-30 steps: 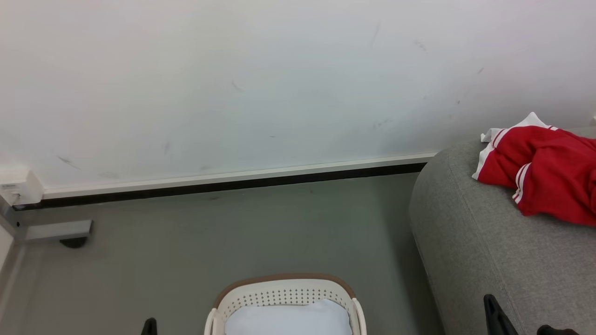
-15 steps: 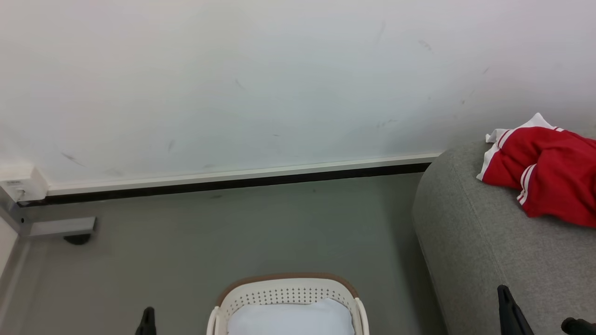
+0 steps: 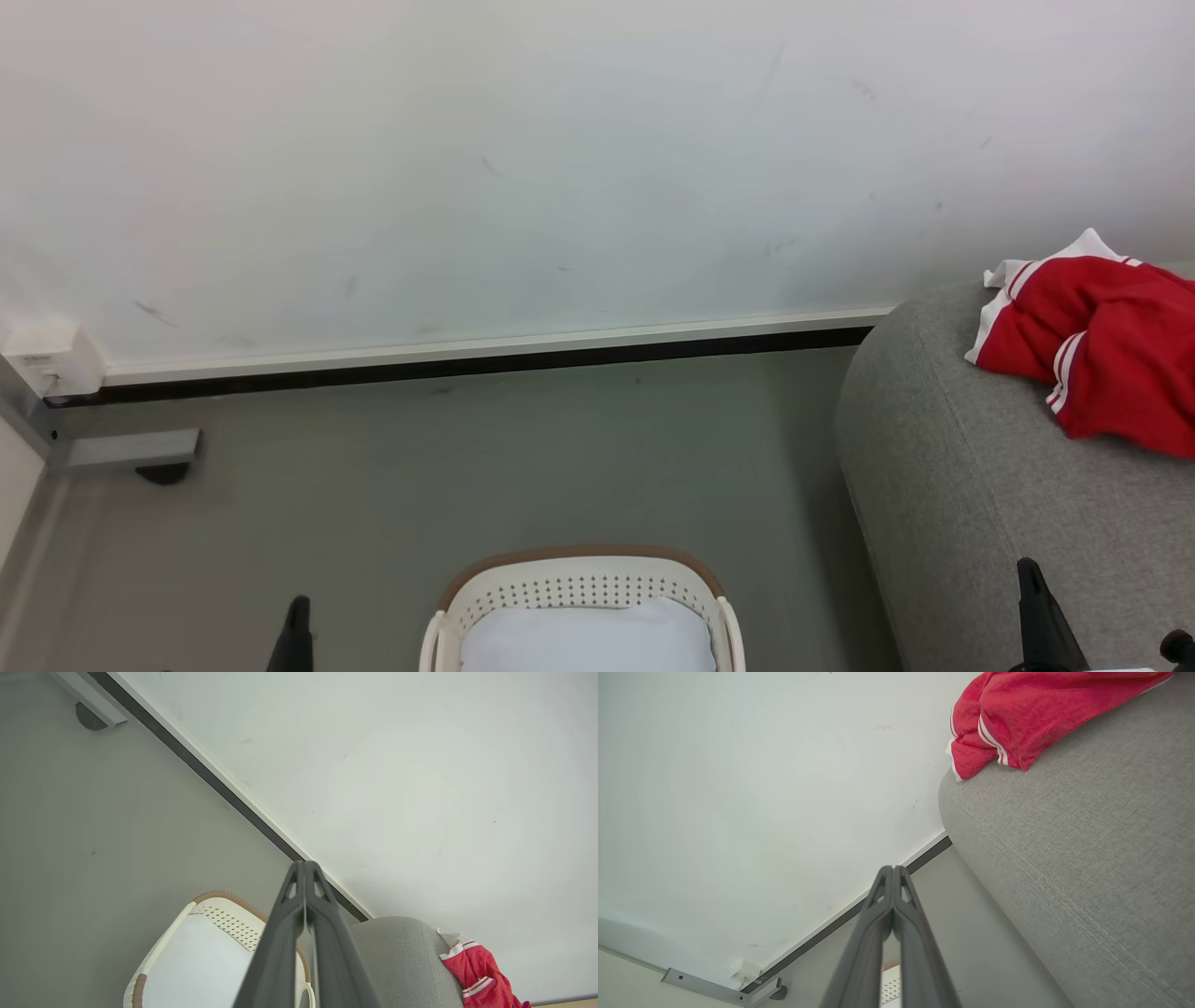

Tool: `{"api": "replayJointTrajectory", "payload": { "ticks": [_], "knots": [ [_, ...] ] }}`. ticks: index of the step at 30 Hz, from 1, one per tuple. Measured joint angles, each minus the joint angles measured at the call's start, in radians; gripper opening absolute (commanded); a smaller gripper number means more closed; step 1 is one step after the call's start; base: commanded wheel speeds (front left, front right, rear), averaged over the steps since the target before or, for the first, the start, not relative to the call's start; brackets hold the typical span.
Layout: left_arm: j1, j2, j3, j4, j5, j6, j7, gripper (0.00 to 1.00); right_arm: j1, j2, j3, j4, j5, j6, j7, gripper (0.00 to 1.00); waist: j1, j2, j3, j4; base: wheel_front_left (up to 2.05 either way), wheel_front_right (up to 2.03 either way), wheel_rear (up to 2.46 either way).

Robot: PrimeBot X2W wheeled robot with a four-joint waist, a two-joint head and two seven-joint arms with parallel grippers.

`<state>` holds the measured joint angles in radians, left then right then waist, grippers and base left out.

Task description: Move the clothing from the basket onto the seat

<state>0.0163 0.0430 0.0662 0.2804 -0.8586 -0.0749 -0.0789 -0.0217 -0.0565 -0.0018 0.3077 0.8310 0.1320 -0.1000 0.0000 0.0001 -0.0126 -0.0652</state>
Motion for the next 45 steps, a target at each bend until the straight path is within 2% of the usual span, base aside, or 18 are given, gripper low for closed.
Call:
{"api": "replayJointTrajectory", "payload": {
  "ticks": [23,45],
  "knots": [
    [-0.042,0.001,0.019,-0.013,-0.265,-0.019,0.069,0.0,-0.032,-0.003,-0.031,-0.022,0.285,0.0,0.068,0.0,0.0,0.0,0.004,0.018,0.0,0.0,0.0],
    [-0.077,0.001,0.029,-0.021,-0.474,-0.032,0.122,0.0,-0.053,-0.004,-0.057,-0.04,0.496,0.0,0.125,0.0,0.0,0.0,0.009,0.035,0.0,0.0,0.0]
  ]
}}
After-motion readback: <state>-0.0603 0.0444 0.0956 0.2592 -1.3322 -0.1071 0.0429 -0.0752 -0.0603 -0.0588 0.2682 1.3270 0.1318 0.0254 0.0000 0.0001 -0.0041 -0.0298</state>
